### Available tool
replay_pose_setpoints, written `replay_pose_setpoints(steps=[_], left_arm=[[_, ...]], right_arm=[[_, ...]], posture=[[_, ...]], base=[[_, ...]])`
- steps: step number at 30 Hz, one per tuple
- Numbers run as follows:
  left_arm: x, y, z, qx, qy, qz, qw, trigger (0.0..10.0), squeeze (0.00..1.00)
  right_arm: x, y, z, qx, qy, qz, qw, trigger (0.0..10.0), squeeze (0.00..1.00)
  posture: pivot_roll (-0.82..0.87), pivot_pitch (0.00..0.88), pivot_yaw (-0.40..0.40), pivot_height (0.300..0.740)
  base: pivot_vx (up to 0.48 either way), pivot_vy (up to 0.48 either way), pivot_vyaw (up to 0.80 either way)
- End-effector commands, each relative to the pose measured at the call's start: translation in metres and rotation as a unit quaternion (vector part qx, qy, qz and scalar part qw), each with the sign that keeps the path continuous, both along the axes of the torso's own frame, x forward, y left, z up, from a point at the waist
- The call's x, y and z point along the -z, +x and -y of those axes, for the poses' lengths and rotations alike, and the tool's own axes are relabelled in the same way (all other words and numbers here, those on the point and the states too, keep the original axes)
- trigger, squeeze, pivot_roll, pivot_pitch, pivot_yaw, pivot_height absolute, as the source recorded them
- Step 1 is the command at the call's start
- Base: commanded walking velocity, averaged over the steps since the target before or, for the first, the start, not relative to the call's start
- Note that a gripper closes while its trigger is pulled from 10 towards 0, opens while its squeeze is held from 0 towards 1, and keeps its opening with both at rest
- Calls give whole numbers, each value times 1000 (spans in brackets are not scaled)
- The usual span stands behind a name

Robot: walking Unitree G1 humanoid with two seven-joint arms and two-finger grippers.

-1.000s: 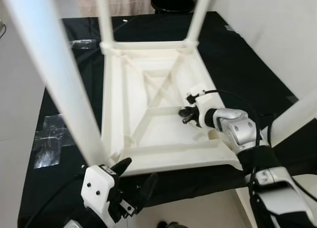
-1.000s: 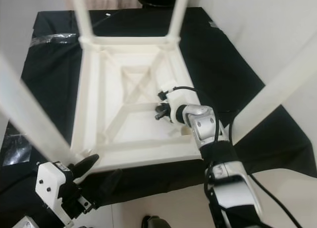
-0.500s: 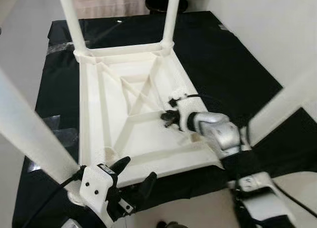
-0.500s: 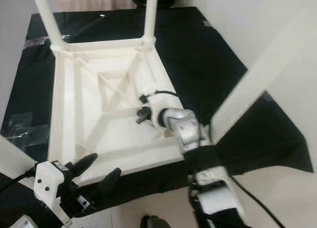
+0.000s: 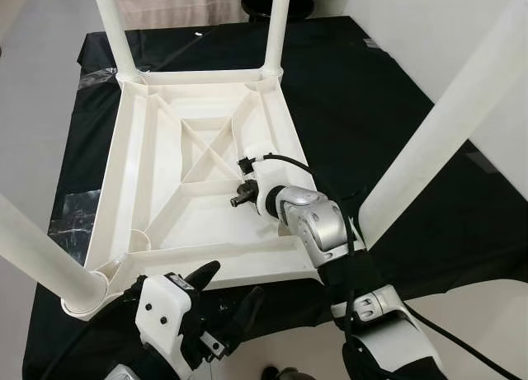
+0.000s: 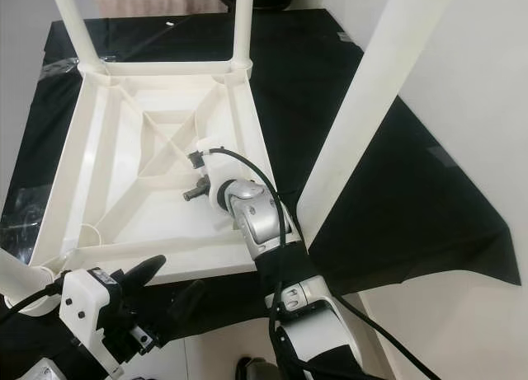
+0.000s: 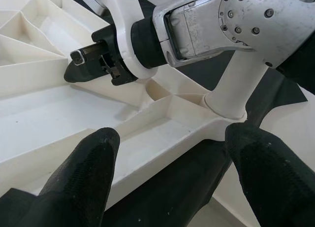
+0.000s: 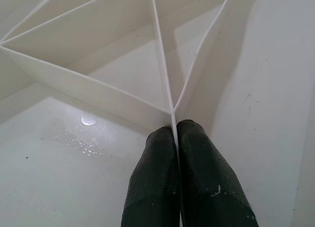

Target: Building children table

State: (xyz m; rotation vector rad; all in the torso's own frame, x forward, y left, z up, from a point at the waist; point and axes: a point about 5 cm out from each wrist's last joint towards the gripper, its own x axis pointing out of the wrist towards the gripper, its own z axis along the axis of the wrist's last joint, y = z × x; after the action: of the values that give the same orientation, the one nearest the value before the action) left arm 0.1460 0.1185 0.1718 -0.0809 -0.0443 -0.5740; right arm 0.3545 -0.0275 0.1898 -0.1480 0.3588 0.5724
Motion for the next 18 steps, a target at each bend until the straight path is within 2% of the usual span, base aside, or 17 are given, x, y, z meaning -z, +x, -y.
replay_pose_setpoints(steps=[1, 6, 7, 8, 9, 13, 18], left_arm=[[6, -1, 0, 3, 5, -14, 1000, 10000, 0], [7, -1, 0, 4, 4, -15, 1000, 10000, 0], [7, -1, 0, 4, 4, -15, 1000, 10000, 0], [7, -1, 0, 5, 4, -15, 1000, 10000, 0], [7, -1, 0, 5, 4, -15, 1000, 10000, 0], [7, -1, 0, 6, 5, -15, 1000, 10000, 0], [7, -1, -1, 6, 6, -15, 1000, 10000, 0]], right_arm=[[-38, -11, -27, -70, 58, 69, 993, 10000, 75], [-34, -12, -26, -73, 56, 67, 993, 10000, 86], [-33, -14, -27, -82, 56, 68, 993, 10000, 518], [-32, -16, -28, -90, 58, 68, 992, 10000, 839], [-30, -22, -30, -117, 55, 74, 989, 10000, 1000], [-29, -29, -34, -145, 57, 82, 984, 10000, 1000], [-31, -29, -28, -138, 69, 89, 984, 10000, 1000]], posture=[[61, 188, -96, 740], [59, 185, -93, 740], [59, 185, -91, 740], [57, 185, -89, 740], [57, 185, -88, 740], [58, 186, -85, 740], [58, 187, -82, 740]], base=[[0, 0, 0], [0, 0, 0], [0, 0, 0], [0, 0, 0], [0, 0, 0], [0, 0, 0], [0, 0, 0]])
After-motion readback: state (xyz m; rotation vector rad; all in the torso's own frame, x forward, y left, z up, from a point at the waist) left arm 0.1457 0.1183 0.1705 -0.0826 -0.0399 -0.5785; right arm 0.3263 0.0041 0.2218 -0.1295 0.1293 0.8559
